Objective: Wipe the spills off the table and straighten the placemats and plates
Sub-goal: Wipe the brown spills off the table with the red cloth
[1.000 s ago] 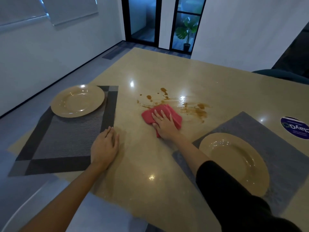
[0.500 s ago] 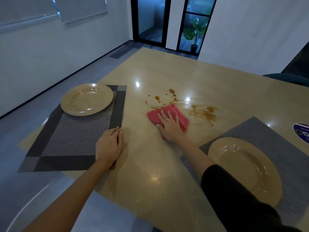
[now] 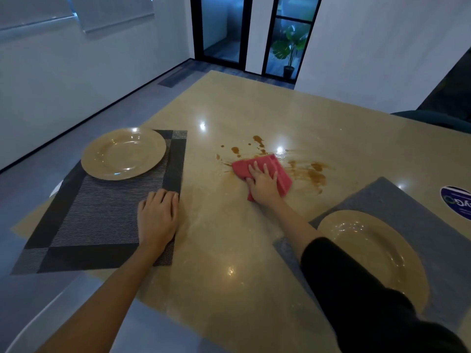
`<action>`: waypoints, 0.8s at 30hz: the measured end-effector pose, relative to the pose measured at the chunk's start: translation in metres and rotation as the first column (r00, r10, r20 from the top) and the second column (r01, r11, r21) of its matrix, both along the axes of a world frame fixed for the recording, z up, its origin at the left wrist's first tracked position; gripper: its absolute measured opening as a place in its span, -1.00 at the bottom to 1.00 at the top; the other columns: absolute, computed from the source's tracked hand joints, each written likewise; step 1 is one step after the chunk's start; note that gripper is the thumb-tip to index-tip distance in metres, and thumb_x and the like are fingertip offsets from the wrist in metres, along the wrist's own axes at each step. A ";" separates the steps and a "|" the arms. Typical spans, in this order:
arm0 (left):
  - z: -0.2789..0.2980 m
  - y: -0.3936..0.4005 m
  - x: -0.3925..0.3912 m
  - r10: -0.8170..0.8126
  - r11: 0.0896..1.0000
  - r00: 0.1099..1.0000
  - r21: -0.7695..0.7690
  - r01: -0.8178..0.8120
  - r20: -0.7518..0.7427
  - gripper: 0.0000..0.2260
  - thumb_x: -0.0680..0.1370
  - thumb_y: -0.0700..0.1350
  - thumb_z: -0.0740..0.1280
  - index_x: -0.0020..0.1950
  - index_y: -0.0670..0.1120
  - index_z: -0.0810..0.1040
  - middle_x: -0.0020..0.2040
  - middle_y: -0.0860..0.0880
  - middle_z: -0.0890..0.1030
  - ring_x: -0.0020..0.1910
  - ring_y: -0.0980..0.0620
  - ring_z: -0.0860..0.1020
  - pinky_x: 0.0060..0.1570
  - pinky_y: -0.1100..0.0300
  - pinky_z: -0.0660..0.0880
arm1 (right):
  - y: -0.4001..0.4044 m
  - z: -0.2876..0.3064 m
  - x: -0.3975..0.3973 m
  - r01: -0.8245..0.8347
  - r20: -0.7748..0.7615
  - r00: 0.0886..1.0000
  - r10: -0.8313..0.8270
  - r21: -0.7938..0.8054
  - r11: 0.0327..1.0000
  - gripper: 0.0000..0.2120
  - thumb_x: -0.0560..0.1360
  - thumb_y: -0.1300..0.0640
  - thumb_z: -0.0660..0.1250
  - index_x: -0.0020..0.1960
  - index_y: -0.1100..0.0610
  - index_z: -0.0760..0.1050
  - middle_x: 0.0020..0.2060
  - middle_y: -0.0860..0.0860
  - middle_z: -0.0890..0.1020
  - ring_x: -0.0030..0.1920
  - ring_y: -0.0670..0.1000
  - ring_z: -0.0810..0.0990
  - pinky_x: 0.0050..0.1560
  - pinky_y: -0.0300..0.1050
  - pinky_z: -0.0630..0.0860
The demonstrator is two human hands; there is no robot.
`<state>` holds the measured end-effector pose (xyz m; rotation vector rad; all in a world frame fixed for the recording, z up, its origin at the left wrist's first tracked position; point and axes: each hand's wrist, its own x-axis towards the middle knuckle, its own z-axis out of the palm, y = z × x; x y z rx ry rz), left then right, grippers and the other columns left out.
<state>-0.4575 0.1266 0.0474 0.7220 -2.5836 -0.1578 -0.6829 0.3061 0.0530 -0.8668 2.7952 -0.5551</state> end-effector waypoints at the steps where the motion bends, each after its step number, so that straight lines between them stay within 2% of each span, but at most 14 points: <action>1: -0.001 0.000 0.000 0.004 1.000 1.000 -0.005 -0.004 0.003 -0.68 0.64 -0.01 0.01 0.02 -0.07 0.54 -0.07 -0.02 0.54 -0.08 -0.03 0.46 -0.09 0.06 0.33 | -0.007 0.001 0.005 -0.045 -0.003 0.999 0.045 0.000 0.999 -0.54 0.64 0.01 -0.02 0.52 0.05 0.13 0.54 0.01 0.11 0.54 0.14 -0.05 0.49 0.23 -0.24; 5: 0.000 0.000 0.000 0.001 1.000 1.000 0.010 0.000 -0.025 -0.67 0.63 -0.01 0.01 0.00 -0.07 0.55 -0.09 -0.02 0.55 -0.10 -0.03 0.48 -0.13 0.07 0.33 | 0.006 0.002 0.040 -0.286 -0.014 0.958 0.286 -0.047 0.957 -0.56 0.65 0.01 0.01 0.51 0.01 0.14 0.52 -0.03 0.14 0.55 0.04 -0.04 0.50 0.13 -0.25; 7: 0.000 0.000 0.000 -0.004 1.000 1.000 0.008 0.004 -0.023 -0.66 0.63 -0.01 0.00 -0.01 -0.07 0.55 -0.09 -0.02 0.55 -0.10 -0.03 0.48 -0.13 0.07 0.33 | 0.035 -0.004 0.049 -0.321 -0.006 0.946 0.324 -0.138 0.937 -0.58 0.64 0.03 0.06 0.49 -0.02 0.19 0.50 -0.09 0.18 0.53 -0.04 -0.02 0.51 0.03 -0.24; 10: -0.001 0.000 0.001 -0.003 1.000 1.000 0.002 0.003 -0.004 -0.67 0.63 -0.02 0.01 0.01 -0.08 0.55 -0.07 -0.02 0.55 -0.09 -0.03 0.49 -0.11 0.07 0.34 | 0.069 -0.006 0.029 -0.232 -0.014 0.972 0.234 -0.196 0.953 -0.59 0.63 0.10 0.11 0.47 -0.02 0.26 0.48 -0.10 0.23 0.52 -0.05 0.03 0.52 -0.01 -0.20; 12: -0.002 -0.001 0.001 -0.003 1.000 1.000 -0.005 0.003 0.019 -0.66 0.62 -0.01 0.01 0.03 -0.08 0.56 -0.05 -0.02 0.56 -0.07 -0.02 0.49 -0.09 0.08 0.33 | 0.065 -0.001 0.004 -0.136 0.012 0.990 0.139 -0.138 0.981 -0.60 0.64 0.09 0.08 0.47 0.00 0.24 0.49 -0.10 0.19 0.52 -0.06 0.00 0.53 0.04 -0.22; 14: -0.002 -0.001 0.000 -0.007 1.000 1.000 -0.002 0.007 0.027 -0.66 0.62 -0.01 0.02 0.03 -0.08 0.56 -0.05 -0.01 0.56 -0.06 -0.01 0.49 -0.08 0.09 0.32 | 0.042 0.003 -0.016 -0.096 0.012 0.995 0.097 -0.061 0.994 -0.59 0.64 0.05 0.03 0.49 0.02 0.20 0.51 -0.05 0.16 0.54 0.02 -0.03 0.52 0.11 -0.24; 16: -0.002 -0.002 -0.001 -0.013 1.000 1.000 0.009 0.013 0.024 -0.66 0.62 0.00 0.01 0.02 -0.07 0.55 -0.06 0.00 0.55 -0.07 0.01 0.48 -0.08 0.10 0.32 | 0.013 0.003 -0.019 -0.110 -0.010 0.994 0.109 -0.032 0.993 -0.58 0.64 0.03 0.01 0.49 0.04 0.19 0.52 -0.01 0.16 0.55 0.09 -0.03 0.51 0.14 -0.26; 19: -0.003 -0.003 -0.002 -0.021 1.000 1.000 0.019 0.020 0.016 -0.67 0.62 0.00 0.02 0.02 -0.06 0.55 -0.06 0.00 0.54 -0.07 0.01 0.47 -0.08 0.10 0.32 | -0.011 0.001 0.003 -0.220 -0.002 0.975 0.221 -0.092 0.971 -0.59 0.64 0.06 0.05 0.48 0.03 0.23 0.50 -0.01 0.21 0.54 0.07 0.02 0.52 0.14 -0.22; 21: -0.003 -0.005 -0.002 -0.023 1.000 1.000 0.019 0.023 0.018 -0.67 0.62 0.01 0.01 0.03 -0.06 0.55 -0.05 -0.01 0.55 -0.06 0.00 0.47 -0.07 0.08 0.32 | -0.004 0.004 0.019 -0.295 0.038 0.952 0.305 -0.170 0.940 -0.62 0.63 0.13 0.11 0.44 0.05 0.31 0.47 -0.02 0.30 0.52 0.03 0.11 0.53 0.07 -0.14; 23: -0.003 -0.005 -0.002 -0.035 0.999 0.999 0.032 0.034 0.018 -0.66 0.62 0.01 0.00 0.05 -0.07 0.55 -0.03 -0.03 0.56 -0.04 -0.02 0.48 -0.06 0.06 0.34 | 0.014 0.012 0.025 -0.247 0.097 0.953 0.286 -0.297 0.923 -0.64 0.61 0.17 0.15 0.39 0.05 0.40 0.38 -0.01 0.44 0.41 0.00 0.33 0.46 -0.06 0.13; 24: -0.003 -0.006 -0.002 -0.046 0.998 0.999 0.045 0.046 0.012 -0.65 0.62 0.02 0.00 0.05 -0.08 0.54 -0.03 -0.04 0.55 -0.03 -0.03 0.48 -0.05 0.04 0.35 | 0.026 0.021 0.024 -0.180 0.130 0.963 0.237 -0.346 0.921 -0.66 0.61 0.16 0.16 0.37 0.04 0.42 0.31 0.01 0.51 0.29 -0.02 0.44 0.35 -0.13 0.27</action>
